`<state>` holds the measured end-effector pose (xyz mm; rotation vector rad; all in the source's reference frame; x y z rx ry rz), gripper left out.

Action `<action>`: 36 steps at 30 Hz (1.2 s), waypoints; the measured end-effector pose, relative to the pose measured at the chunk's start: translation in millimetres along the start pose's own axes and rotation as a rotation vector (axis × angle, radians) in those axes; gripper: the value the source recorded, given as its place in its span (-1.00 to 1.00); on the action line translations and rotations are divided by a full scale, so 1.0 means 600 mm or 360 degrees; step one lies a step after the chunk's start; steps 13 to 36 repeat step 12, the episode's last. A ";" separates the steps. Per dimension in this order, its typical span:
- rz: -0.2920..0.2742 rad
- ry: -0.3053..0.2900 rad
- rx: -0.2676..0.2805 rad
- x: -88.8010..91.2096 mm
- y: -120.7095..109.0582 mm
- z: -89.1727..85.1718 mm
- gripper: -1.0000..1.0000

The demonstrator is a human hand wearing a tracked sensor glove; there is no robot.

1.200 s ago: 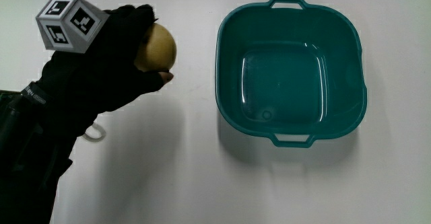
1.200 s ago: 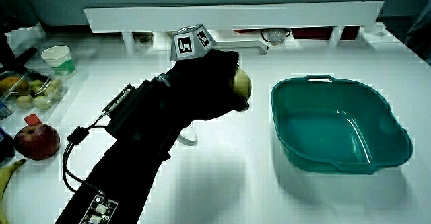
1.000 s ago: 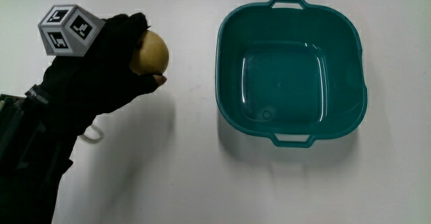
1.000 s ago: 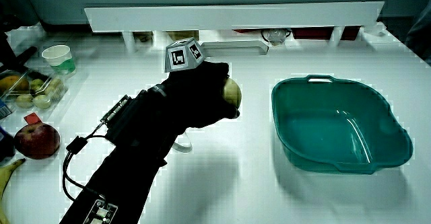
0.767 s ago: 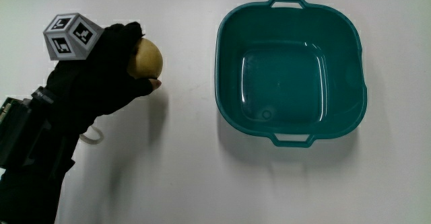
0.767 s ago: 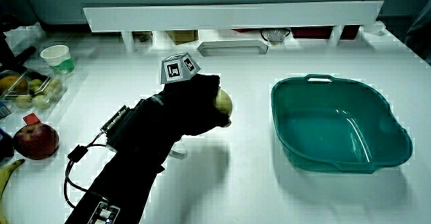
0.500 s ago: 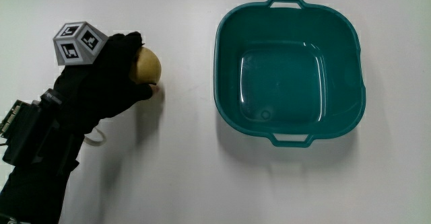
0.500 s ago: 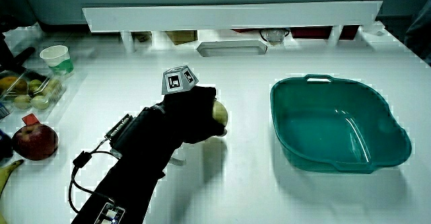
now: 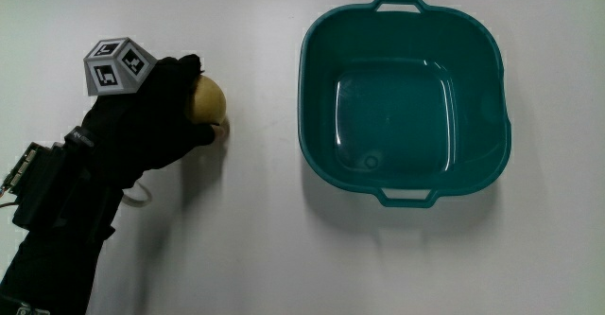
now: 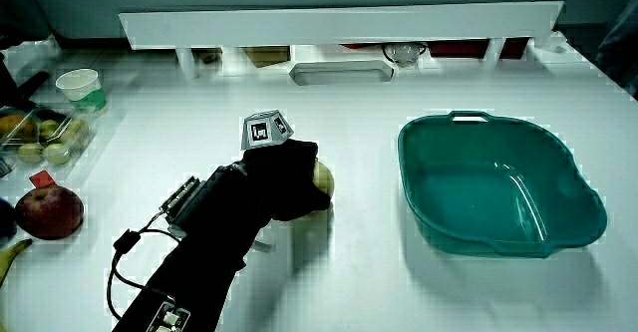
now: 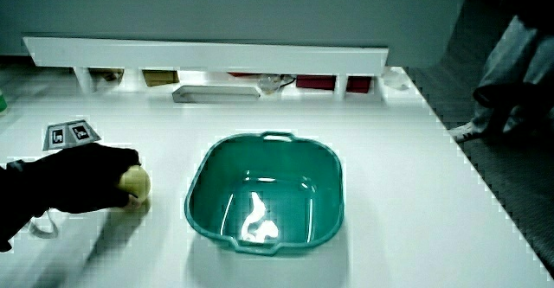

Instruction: Place pear on desk

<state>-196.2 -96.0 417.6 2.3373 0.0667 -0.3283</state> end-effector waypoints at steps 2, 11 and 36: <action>-0.0010 -0.0005 -0.0013 -0.004 0.003 -0.001 0.00; -0.0003 -0.0085 -0.0049 -0.021 0.005 -0.008 -0.12; -0.0002 -0.0085 -0.0054 -0.021 0.004 -0.010 -0.19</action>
